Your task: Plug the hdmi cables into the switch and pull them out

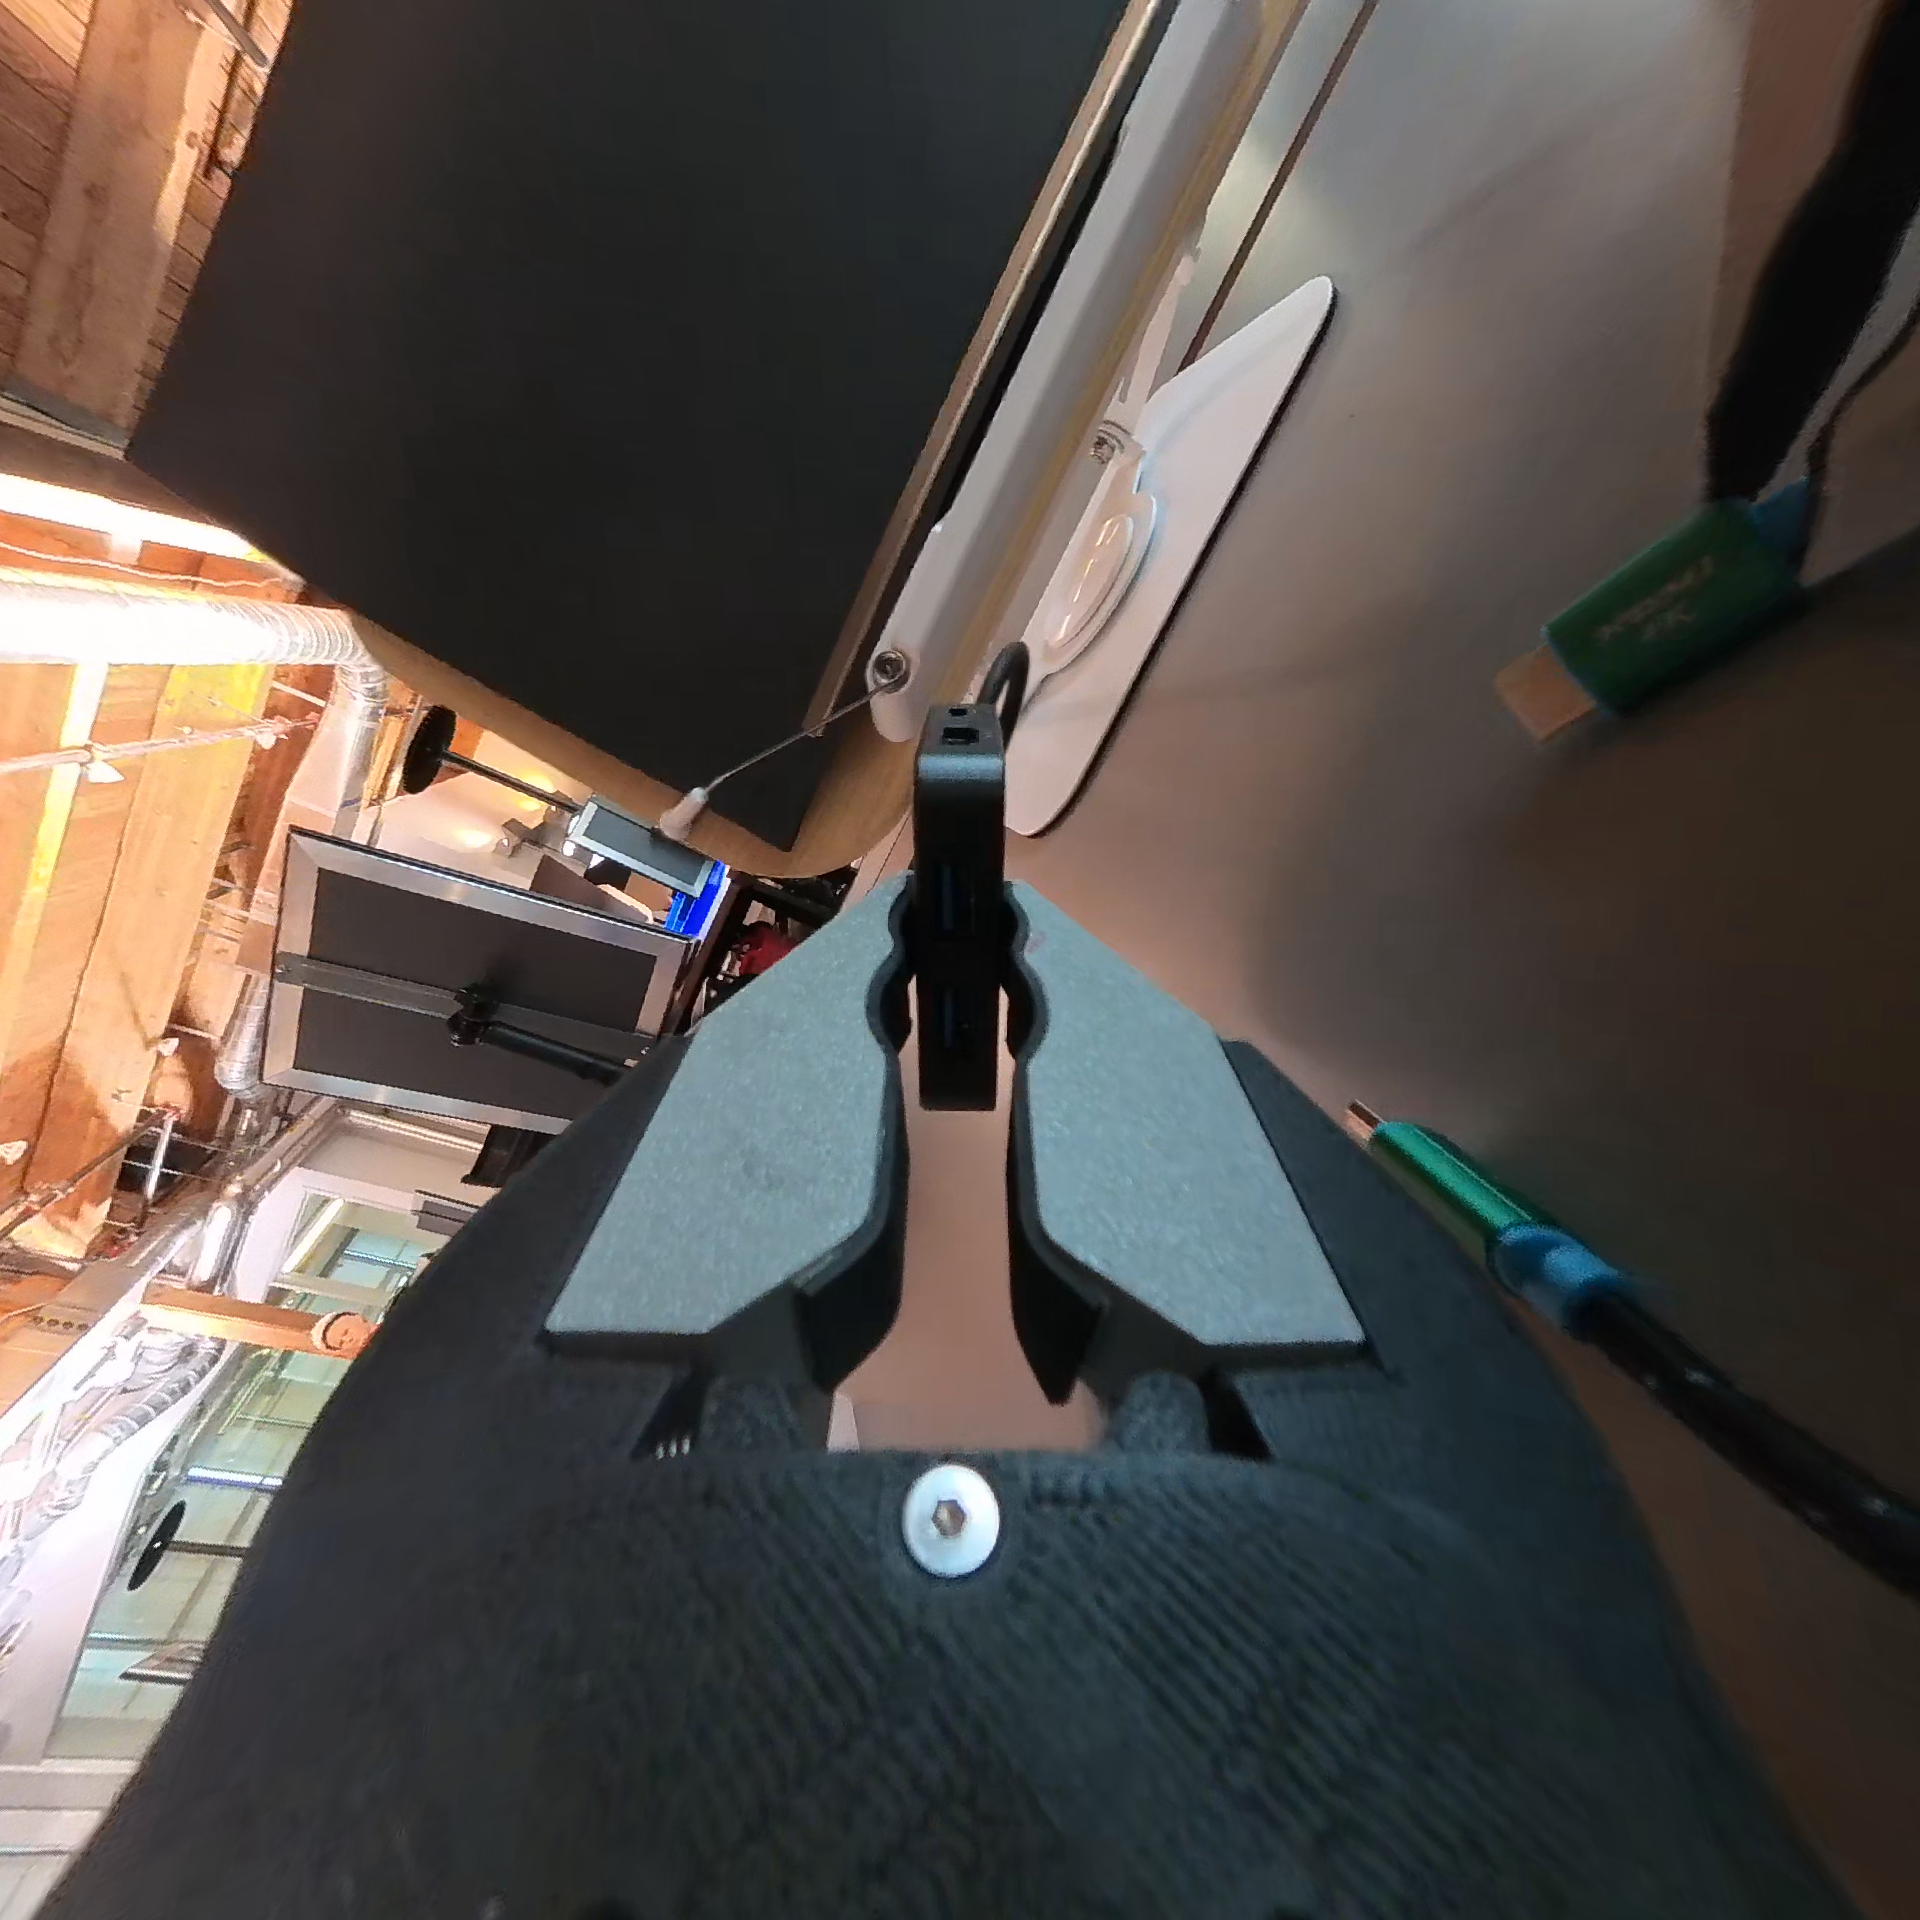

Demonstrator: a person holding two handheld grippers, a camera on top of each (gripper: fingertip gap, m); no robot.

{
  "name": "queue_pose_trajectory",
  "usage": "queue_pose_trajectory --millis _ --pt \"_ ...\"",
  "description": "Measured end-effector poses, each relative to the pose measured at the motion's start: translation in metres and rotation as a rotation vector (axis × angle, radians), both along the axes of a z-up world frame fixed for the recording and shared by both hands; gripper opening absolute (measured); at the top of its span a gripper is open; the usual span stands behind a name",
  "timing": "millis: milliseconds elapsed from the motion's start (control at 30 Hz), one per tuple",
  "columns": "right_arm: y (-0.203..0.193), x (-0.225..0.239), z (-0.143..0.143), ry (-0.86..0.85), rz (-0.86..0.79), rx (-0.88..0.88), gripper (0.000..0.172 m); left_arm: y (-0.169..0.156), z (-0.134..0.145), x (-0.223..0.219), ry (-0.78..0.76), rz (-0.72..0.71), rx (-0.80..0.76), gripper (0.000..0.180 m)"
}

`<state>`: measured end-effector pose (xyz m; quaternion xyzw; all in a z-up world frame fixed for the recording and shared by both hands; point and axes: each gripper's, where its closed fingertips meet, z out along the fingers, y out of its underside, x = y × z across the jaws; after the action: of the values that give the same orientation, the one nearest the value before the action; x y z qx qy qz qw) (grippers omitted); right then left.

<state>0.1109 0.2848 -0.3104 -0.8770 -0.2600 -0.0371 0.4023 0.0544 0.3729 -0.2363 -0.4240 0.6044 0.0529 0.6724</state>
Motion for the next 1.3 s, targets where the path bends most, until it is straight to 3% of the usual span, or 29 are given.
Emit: queue_pose_trajectory --millis 167,333,467,933,1300 --pt "-0.003 -0.003 -0.005 0.140 -0.017 -0.070 0.008 0.001 0.001 0.000 -0.013 -0.003 -0.008 0.011" --pt "-0.003 -0.004 -0.004 0.078 -0.008 -0.059 0.008 -0.002 0.001 0.002 -0.002 -0.018 0.002 0.011" --pt "-0.001 -0.009 0.007 0.126 0.000 -0.016 0.007 -0.001 0.002 0.001 -0.005 -0.017 0.003 0.011" --pt "-0.007 -0.025 0.045 0.626 0.052 -0.018 0.006 -0.016 0.004 0.007 0.034 -0.081 0.122 0.011" --pt "-0.013 -0.035 0.065 0.904 0.117 -0.058 0.006 -0.029 0.008 0.003 0.063 -0.105 0.288 0.011"
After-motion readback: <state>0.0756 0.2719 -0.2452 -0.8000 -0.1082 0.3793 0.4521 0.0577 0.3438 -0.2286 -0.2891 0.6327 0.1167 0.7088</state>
